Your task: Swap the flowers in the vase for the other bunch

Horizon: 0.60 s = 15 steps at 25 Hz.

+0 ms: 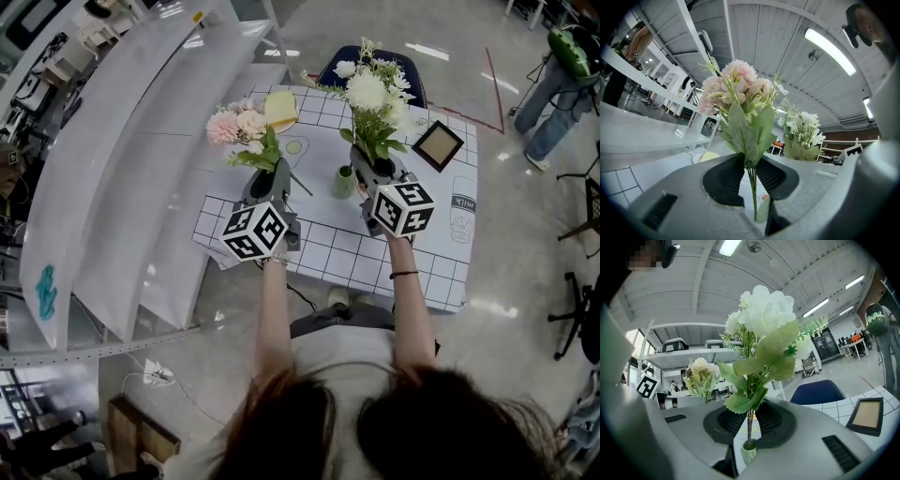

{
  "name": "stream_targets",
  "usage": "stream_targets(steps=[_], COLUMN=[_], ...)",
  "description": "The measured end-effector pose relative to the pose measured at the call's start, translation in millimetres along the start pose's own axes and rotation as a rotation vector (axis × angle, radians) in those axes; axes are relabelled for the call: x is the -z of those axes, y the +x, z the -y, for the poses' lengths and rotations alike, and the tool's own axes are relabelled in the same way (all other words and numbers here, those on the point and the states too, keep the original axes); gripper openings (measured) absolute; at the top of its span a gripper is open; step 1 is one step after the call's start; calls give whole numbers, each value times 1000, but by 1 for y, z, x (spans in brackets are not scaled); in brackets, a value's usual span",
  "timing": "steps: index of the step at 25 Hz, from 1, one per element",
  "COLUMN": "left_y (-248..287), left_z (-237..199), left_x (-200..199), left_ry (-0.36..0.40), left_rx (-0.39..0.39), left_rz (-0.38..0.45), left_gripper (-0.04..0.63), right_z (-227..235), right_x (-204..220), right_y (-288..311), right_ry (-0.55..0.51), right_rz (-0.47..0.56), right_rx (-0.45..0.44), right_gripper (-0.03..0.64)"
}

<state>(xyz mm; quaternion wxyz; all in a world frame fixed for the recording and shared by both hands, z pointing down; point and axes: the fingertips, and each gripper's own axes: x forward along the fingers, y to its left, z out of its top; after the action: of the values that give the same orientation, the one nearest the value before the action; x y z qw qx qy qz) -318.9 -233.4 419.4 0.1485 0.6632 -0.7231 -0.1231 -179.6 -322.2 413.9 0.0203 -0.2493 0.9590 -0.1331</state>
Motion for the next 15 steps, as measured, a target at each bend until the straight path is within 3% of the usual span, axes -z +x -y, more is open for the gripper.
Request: stream_targets(steps=[15], left_y=[-3], left_z=[-6], left_x=[3], left_ry=[-5], left_rx=[-6], left_rz=[-8], left_gripper=[75], right_z=[-1], right_x=[27], right_y=[4], right_ry=[-19], right_rz=[-54], right_rx=[2], right_gripper=[54])
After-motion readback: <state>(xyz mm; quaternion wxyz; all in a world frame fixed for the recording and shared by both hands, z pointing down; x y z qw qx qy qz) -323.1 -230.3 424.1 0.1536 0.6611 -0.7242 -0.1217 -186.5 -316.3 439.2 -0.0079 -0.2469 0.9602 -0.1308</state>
